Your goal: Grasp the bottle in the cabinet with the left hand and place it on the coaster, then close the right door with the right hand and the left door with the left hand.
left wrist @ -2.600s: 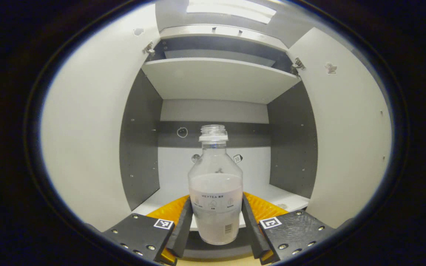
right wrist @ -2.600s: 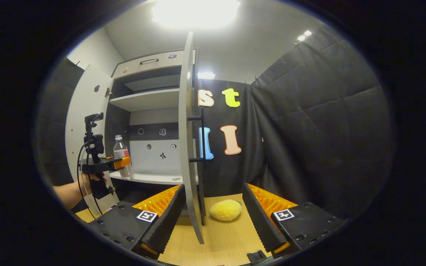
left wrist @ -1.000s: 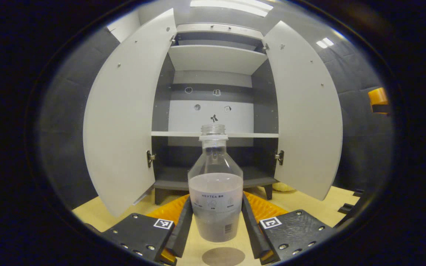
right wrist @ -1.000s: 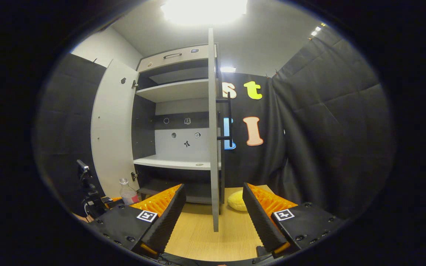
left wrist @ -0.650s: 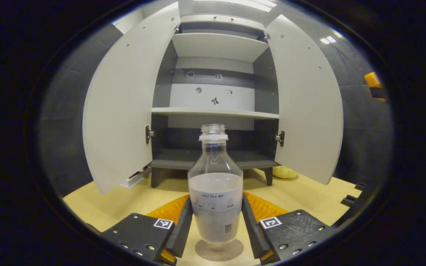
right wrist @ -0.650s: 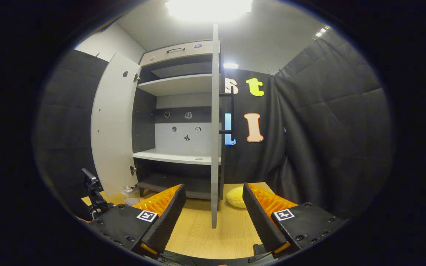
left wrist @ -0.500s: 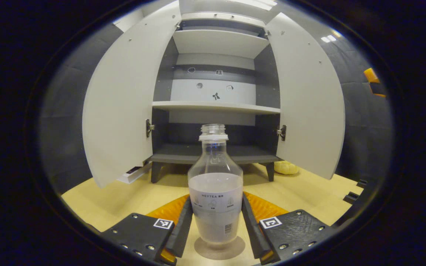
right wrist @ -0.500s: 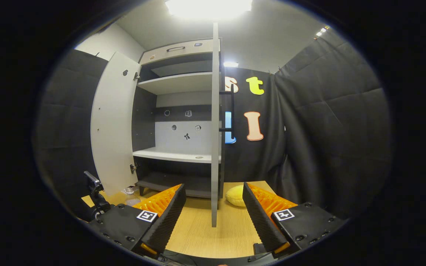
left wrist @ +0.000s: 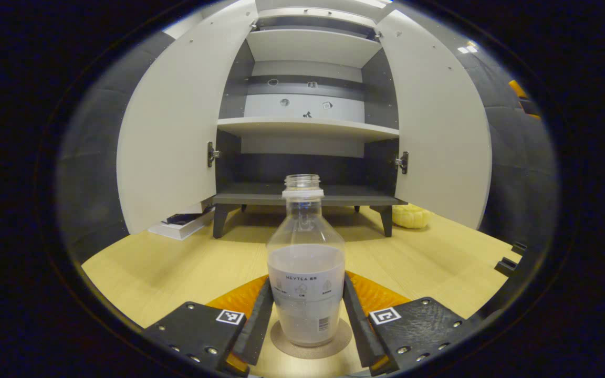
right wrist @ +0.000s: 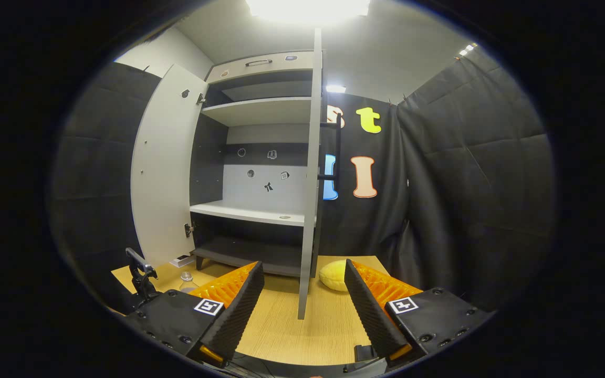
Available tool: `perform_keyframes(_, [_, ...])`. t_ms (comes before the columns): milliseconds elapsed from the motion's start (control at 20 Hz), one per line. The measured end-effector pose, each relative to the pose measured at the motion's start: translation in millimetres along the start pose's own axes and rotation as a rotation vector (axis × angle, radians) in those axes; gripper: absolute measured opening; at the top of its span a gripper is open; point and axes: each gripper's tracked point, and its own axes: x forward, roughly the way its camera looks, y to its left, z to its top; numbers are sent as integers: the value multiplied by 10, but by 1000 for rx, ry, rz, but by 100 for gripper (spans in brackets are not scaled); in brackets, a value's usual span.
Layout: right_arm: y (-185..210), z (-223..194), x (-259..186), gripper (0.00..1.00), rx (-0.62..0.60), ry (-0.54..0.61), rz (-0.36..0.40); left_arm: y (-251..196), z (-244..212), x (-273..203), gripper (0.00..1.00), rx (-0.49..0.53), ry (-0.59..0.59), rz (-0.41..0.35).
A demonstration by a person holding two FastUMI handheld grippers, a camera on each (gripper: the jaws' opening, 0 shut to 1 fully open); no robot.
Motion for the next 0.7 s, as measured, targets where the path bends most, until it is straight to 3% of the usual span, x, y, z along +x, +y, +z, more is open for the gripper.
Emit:
perform_keyframes(100, [4, -5, 4, 98, 11, 2, 3, 9, -18, 20, 77, -1, 16, 5])
perform_keyframes(150, [11, 3, 8, 98, 16, 0, 6, 6, -40, 18, 74, 7, 27, 12])
perform_keyframes(250, [9, 14, 28, 98, 16, -3, 10, -18, 44, -16, 91, 28, 30, 28])
perform_keyframes(300, [-8, 5, 34, 98, 16, -4, 10, -24, 132, -31, 84, 36, 21, 34])
perform_keyframes(350, [-24, 7, 45, 98, 19, -4, 12, -16, 232, -63, 91, 41, 9, 37])
perform_keyframes(400, [-32, 14, 62, 98, 26, -6, 14, 1, 351, -124, 84, 42, -3, 41])
perform_keyframes(700, [-88, 159, 132, 98, 91, -30, 37, 133, 1247, -601, 85, 20, -86, 108])
